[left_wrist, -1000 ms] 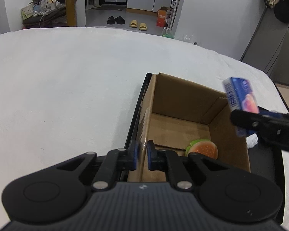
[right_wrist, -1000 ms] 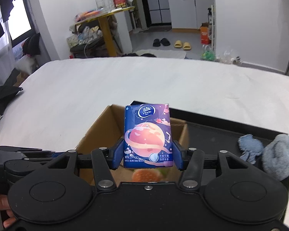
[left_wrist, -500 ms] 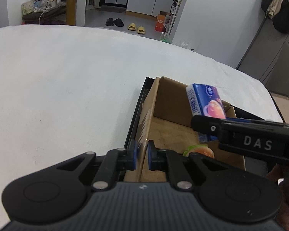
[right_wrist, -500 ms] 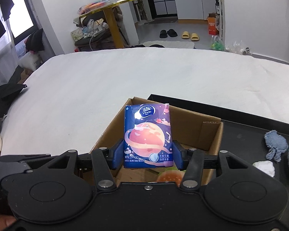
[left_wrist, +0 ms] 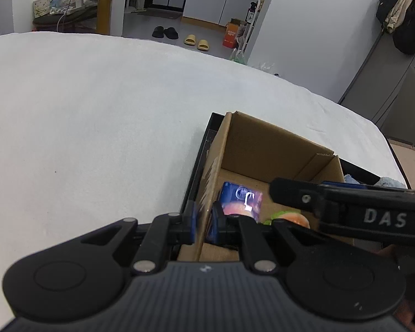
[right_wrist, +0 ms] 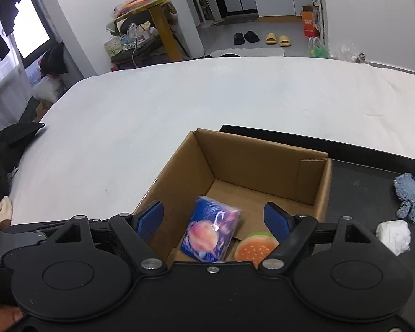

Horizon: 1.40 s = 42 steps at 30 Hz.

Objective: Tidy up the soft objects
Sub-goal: 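Carry the purple tissue pack over the box and release it inside, then move the right gripper to the grey fluffy plush and grasp it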

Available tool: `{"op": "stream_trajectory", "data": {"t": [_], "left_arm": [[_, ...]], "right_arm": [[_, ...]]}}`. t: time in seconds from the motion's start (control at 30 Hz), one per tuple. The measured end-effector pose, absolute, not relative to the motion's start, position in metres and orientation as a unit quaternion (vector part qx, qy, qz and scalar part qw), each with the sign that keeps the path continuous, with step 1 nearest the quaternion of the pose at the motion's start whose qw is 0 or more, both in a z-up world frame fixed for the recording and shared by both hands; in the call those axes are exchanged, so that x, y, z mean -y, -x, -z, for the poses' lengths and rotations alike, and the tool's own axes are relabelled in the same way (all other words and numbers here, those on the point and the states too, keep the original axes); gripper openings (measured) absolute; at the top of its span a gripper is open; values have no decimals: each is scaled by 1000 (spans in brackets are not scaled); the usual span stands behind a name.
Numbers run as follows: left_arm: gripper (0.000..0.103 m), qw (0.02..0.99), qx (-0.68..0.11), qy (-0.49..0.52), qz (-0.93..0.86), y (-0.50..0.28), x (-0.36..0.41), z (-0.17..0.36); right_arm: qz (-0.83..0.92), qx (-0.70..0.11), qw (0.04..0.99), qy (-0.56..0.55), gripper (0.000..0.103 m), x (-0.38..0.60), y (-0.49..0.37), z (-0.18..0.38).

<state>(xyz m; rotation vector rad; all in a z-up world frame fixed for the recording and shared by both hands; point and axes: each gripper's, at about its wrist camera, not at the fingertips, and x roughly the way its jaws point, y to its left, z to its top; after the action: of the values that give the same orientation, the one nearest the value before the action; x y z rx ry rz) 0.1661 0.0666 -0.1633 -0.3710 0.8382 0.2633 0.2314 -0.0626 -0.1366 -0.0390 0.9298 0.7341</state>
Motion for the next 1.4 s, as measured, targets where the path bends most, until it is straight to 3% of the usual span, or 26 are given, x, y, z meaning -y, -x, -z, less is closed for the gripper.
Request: {"op": "stream_trajectory", "data": {"t": [0.37,0.47,0.63,0.73,0.93,1.4], "left_arm": [[13,877,-434,156,-133,-176,-61,165],[18,873,-444,144,-139,-181,-56,164],[52,872,-450,111,-157,-184,-46,160],[62,875,-446,96,-163,-183,-42,158],[70,878,-450,61,-152,-186,-30,153],[71,865,-471,1,-174,-213,-2,157]], "right_arm": [[-283,-412,866,12,79,99,-231,120],[-258,-408,876,2,79,114,-238,121],[-219,-392,894,-3,91,138,-248,121],[-199,-387,900,-9,96,153,-254,124],[-125,-376,918,-2,101,183,-269,134],[-89,-384,919,-27,103,220,-292,149]]}}
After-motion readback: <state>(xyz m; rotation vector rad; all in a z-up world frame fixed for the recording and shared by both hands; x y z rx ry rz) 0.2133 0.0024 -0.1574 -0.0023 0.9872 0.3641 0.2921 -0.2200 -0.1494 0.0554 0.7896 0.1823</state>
